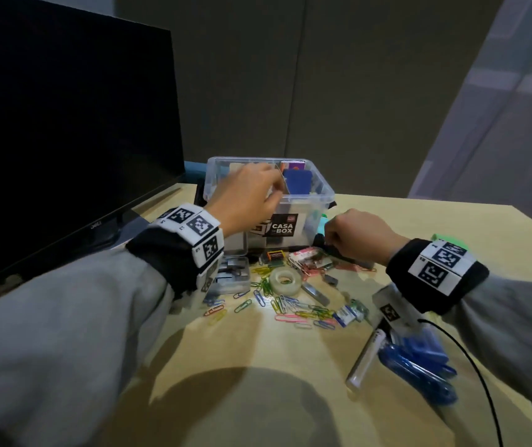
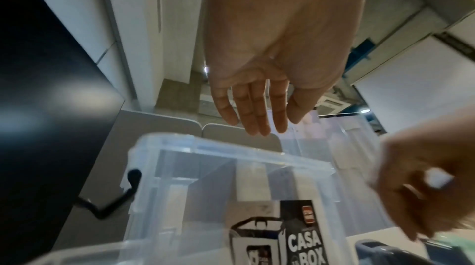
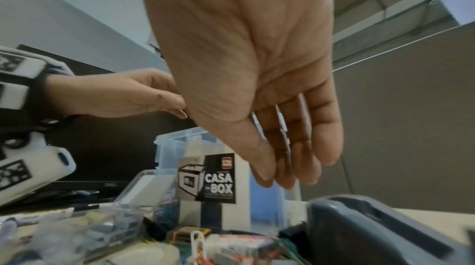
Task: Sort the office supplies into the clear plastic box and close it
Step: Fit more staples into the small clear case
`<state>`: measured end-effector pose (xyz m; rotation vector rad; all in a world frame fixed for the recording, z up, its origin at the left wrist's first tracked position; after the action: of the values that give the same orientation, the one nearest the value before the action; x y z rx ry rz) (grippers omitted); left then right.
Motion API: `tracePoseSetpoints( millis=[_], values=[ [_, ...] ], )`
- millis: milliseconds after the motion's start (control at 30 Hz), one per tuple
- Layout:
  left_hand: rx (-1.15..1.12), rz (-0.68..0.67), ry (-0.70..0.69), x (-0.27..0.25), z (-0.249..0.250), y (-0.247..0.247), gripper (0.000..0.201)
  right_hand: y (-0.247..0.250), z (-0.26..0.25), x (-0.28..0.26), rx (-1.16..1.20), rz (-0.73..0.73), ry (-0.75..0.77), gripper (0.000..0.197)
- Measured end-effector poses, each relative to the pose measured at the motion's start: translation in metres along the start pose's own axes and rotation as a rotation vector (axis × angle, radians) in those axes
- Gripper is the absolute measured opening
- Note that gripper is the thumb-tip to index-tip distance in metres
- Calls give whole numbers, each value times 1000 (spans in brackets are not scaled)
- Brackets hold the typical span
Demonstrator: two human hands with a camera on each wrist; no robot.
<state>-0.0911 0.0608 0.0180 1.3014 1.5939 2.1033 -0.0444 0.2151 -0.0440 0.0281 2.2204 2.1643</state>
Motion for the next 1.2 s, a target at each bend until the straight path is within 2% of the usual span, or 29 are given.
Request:
tracePoseSetpoints(
  millis=[167,300,367,533,733,833,933,1000,1133,1200],
  values=[
    [-152,-91,118,29,-11,-34,18,-16,21,-4,7,-93,-43,18],
    [-192,-146,187,35,-18,-53,21,-31,19,-5,26,-228,-19,15],
    [-224,-154,191,37,-20,-54,19,-37,16,-3,49,-287,2,22],
    [-295,-170,178,37,-25,-56,17,-48,7,6,23,-318,10,35],
    [-393,-223,165,35,-26,-59,14,-57,0,13,5,-358,37,19],
    [-489,-293,136,32,-18,-59,21,-50,6,17,190,-340,24,19],
    [-563,-327,91,31,-14,-56,30,-32,8,19,575,-308,27,9],
    [-637,-330,69,30,-14,-51,32,-23,9,21,761,-313,32,11],
    [-690,-355,37,25,-14,-47,28,-25,5,21,752,-368,48,6],
    [-665,-370,10,23,-11,-47,24,-24,2,20,855,-373,41,3]
  ],
)
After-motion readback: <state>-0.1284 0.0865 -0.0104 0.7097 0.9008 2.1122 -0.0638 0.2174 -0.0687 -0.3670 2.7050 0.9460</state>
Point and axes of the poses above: each hand's wrist, its own x-axis towards the middle knuckle, its own y-axis out of the back of the hand, z = x × y, the point moved 8 cm from there along x, towards the middle knuckle, and after that the axes turned 14 degrees about x, right-handed, at the moved point
